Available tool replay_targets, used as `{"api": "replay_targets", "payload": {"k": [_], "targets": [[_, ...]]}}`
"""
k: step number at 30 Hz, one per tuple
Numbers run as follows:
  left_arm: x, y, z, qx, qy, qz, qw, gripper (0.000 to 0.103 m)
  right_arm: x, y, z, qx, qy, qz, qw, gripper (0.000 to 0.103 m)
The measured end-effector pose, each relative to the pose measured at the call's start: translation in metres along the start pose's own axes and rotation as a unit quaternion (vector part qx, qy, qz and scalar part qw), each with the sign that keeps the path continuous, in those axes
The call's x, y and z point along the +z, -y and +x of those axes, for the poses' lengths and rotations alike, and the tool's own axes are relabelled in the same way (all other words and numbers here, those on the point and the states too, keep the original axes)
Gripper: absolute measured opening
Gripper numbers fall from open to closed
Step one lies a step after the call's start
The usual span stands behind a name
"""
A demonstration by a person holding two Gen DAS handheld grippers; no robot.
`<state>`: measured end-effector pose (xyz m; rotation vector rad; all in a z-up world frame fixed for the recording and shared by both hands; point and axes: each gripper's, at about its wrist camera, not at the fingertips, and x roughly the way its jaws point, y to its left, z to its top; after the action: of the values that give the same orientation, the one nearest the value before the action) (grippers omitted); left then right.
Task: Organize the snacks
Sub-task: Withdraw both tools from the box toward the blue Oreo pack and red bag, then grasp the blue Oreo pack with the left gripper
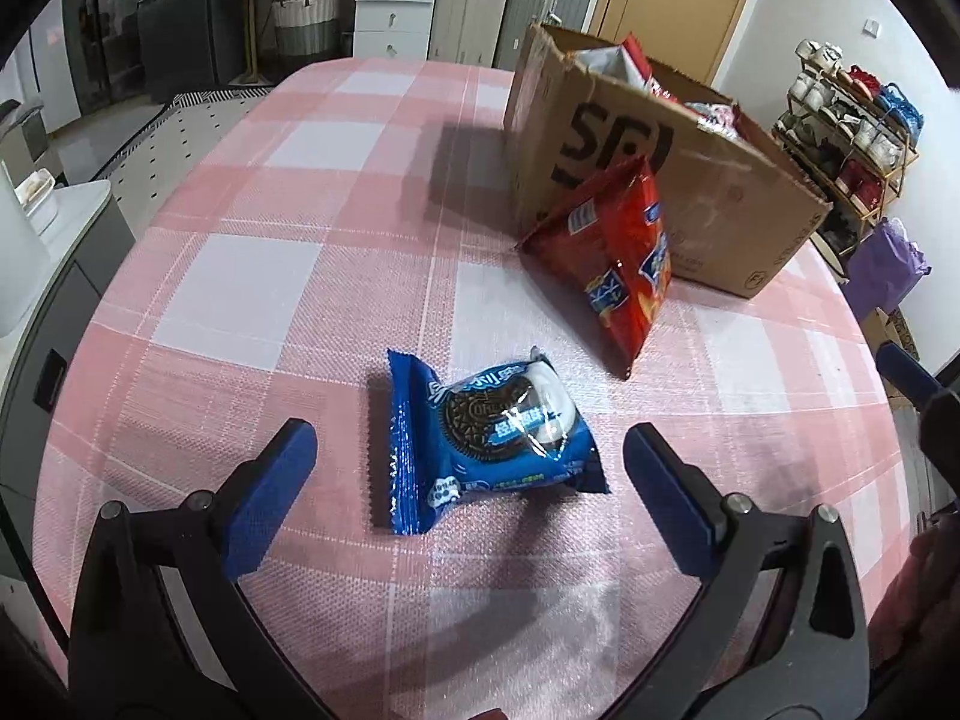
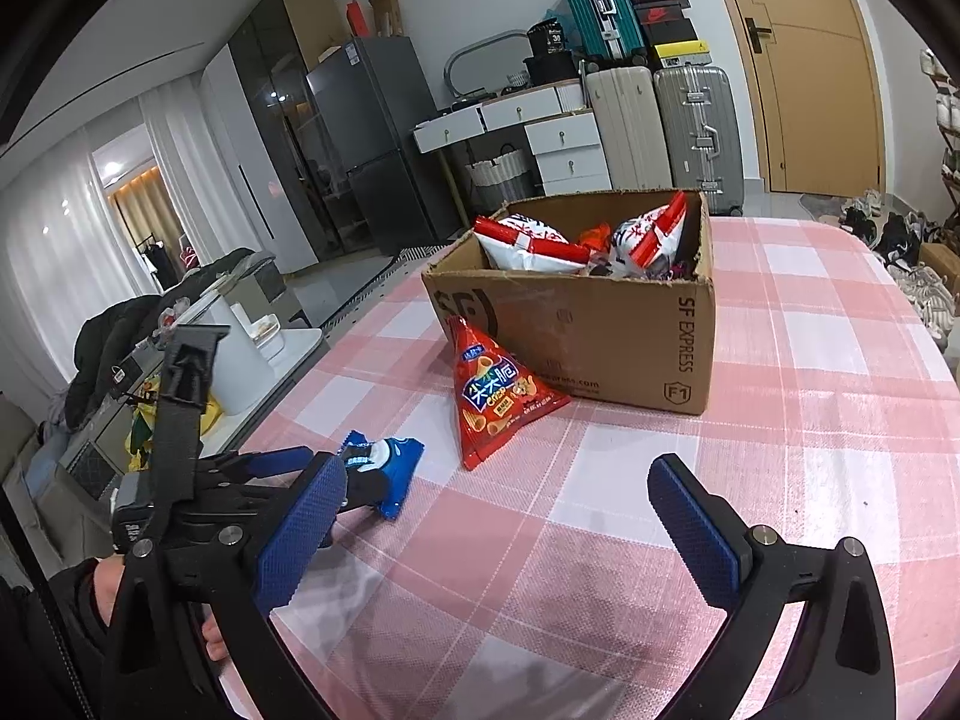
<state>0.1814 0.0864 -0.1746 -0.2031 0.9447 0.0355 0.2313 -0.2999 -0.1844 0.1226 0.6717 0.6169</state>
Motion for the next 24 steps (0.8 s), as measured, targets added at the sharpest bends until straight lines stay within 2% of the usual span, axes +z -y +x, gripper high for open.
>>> {"api": "replay_targets", "payload": {"k": [4,5,6,8,10,12,15,24], "targets": [[0.002,-0.001,0.008,0.010,-0.005,-0.002,0.9999,0.101,-0.001,0.005,0.002,0.003,-0.002,0.007,1.000,0.102],[0.003,-0.002,0.010,0.006,-0.005,-0.004,1.0000,0.097,-0.001,0.006,0.003,0.005,-0.002,0.009,1.000,0.102],[0.003,-0.004,0.010,-0.001,-0.003,-0.008,1.0000,0.092,-0.001,0.006,0.003,0.006,-0.002,0.009,1.000,0.102],[0.004,-0.007,0.010,-0.010,0.000,-0.014,0.9999,0.067,-0.002,0.008,0.004,0.007,-0.003,0.011,1.000,0.102],[0.006,-0.006,0.011,-0.014,-0.003,0.000,0.9999,0.050,-0.003,0.009,0.006,0.008,-0.005,0.014,1.000,0.102],[0.008,-0.005,0.012,-0.020,-0.005,0.008,0.9997,0.044,-0.003,0.011,0.008,0.009,-0.006,0.017,1.000,0.102],[0.008,-0.010,0.011,-0.033,-0.004,0.002,0.9994,0.042,-0.004,0.011,0.009,0.011,-0.007,0.017,1.000,0.102],[0.006,-0.005,-0.001,-0.028,0.007,0.010,0.9995,0.042,-0.005,0.010,0.009,0.009,-0.006,0.018,1.000,0.102]]}}
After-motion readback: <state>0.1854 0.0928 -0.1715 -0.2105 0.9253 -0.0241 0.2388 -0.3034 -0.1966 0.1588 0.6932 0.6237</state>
